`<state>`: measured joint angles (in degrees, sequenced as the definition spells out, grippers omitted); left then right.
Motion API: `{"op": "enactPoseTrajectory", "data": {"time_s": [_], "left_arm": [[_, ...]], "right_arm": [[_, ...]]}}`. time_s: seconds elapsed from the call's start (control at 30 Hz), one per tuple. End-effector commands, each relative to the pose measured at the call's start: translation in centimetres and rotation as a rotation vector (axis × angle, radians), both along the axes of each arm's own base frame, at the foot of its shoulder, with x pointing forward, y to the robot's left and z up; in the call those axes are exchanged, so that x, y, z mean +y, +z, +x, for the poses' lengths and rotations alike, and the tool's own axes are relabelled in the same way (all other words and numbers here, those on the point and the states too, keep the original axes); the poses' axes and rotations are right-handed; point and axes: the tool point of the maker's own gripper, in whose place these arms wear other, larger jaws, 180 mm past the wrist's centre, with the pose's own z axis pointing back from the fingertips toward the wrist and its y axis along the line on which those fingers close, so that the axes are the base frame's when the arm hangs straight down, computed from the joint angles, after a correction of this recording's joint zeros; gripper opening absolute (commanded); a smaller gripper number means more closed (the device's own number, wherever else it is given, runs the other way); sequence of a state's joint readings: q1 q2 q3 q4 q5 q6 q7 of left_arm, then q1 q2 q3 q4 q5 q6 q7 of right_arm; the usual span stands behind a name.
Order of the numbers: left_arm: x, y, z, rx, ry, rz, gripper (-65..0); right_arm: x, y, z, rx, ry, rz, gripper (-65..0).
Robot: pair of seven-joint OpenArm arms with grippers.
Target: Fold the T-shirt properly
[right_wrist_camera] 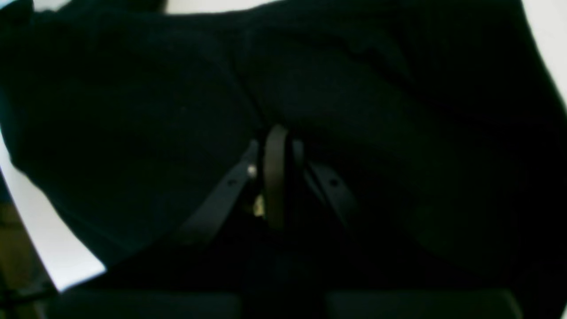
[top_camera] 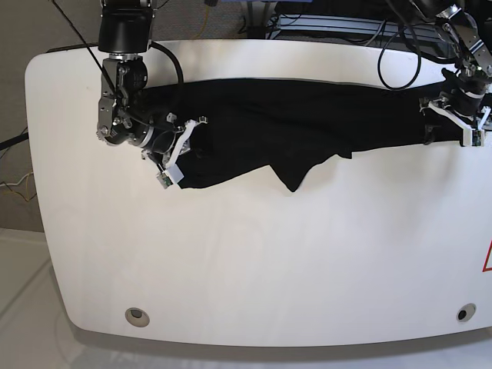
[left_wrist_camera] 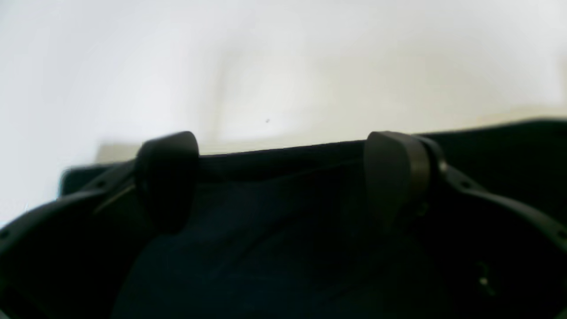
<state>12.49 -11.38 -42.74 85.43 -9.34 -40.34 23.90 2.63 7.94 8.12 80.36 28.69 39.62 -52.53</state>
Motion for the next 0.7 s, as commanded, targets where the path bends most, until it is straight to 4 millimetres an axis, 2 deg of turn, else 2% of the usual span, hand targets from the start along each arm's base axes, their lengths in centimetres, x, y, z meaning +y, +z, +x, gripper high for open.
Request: {"op": "enactPoseTrajectory", "data": {"time_s": [0.0,0.17,0.23,0.37,0.43,0.5,0.57,0.63,0.67], "left_arm": [[0.8,2.2,0.9,-0.065,-0.007,0.031,-9.6],[1.2,2.7,0.7,-0.068,-0.003,0.053,-9.2],[1.2,2.6,0.5,-0.066,0.005,0.052,-8.8],[1.0,2.3,0.4,-0.061,0.000,0.048,-8.3],[0.9,1.9,0.1,-0.046,-0.002,0.043,-10.4],[0.7,1.5,-0.1,-0.024,-0.007,0.038,-16.4],[0.5,0.8,-0.6,0.009,-0.007,0.028,-29.2],[0.3,-0.5,-1.5,0.086,-0.004,-0.002,-65.0],[0.2,-0.6,-1.5,0.092,-0.004,-0.007,-65.0]], "right_arm": [[-0.9,0.8,1.0,-0.035,-0.008,-0.033,-65.0],[-0.5,0.1,0.8,-0.039,0.010,-0.058,-65.0],[-0.4,-0.6,0.3,-0.034,0.026,-0.091,-64.6],[-0.1,-1.0,-0.2,-0.027,0.036,-0.099,-62.9],[0.0,-1.0,-0.5,-0.024,0.043,-0.102,-62.6],[0.1,-0.9,-0.8,-0.023,0.051,-0.103,-62.7],[0.1,-0.9,-1.2,-0.018,0.053,-0.104,-63.1],[-0.5,0.3,-1.6,-0.025,0.042,-0.105,-64.2],[-0.5,0.7,-1.7,-0.031,0.042,-0.105,-64.4]]}}
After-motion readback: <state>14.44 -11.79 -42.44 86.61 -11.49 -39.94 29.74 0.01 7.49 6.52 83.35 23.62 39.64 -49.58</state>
